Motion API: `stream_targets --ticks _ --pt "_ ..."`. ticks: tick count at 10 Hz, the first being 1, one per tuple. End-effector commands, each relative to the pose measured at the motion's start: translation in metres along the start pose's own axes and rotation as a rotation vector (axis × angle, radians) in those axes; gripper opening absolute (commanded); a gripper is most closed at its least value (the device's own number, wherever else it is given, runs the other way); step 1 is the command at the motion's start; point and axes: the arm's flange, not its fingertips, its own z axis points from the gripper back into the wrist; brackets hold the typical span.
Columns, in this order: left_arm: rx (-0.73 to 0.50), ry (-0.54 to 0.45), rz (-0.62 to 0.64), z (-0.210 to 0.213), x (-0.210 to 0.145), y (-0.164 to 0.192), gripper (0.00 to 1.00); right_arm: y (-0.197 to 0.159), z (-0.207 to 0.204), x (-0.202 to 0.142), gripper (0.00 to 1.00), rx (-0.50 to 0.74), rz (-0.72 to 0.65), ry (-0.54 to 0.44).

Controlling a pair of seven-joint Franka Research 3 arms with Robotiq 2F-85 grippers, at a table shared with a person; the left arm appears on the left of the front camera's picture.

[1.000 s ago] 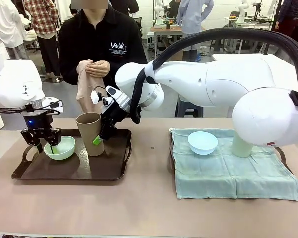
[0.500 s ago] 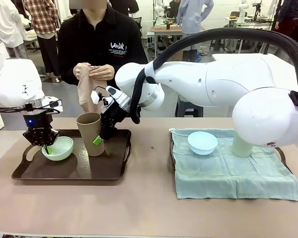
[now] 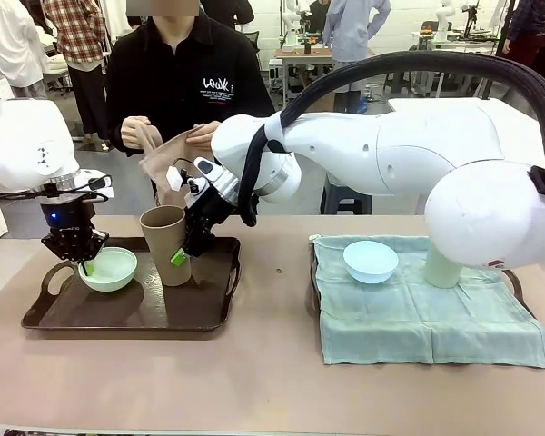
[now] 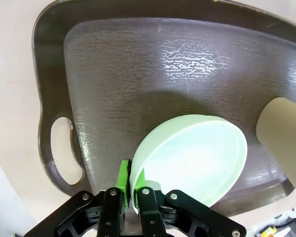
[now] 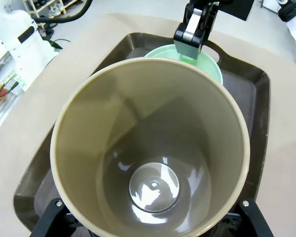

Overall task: Set up a tray with a mat and arrange the tableware.
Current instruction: Pick up the Picnic Bowl and Reusable plastic cup from the Handle tray in front of the human's position and hold them in the air.

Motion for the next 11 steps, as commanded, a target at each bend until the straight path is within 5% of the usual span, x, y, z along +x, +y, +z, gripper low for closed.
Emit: stream_targets --ticks 1,2,4,8,11 --pt "0.002 0.003 0.029 -0.010 0.000 0.004 0.00 -0.010 0.004 0.000 0.23 0.021 0.016 -0.009" --pt "-0.011 0.027 0.043 -0.008 -0.002 0.005 0.00 -0.004 0.019 0.004 0.00 0.006 -0.024 -0.075" --pt "-0.024 0.021 0.038 0.014 -0.007 0.008 0.00 0.023 0.065 0.027 0.00 -0.060 -0.006 -0.121" --pt "-0.016 -0.118 -0.001 0.126 -0.048 -0.005 0.00 0.082 0.147 0.091 0.00 -0.216 0.028 0.000" --pt "-0.047 -0.209 -0.011 0.194 -0.085 -0.009 0.00 0.100 0.161 0.107 0.00 -0.212 0.008 0.043"
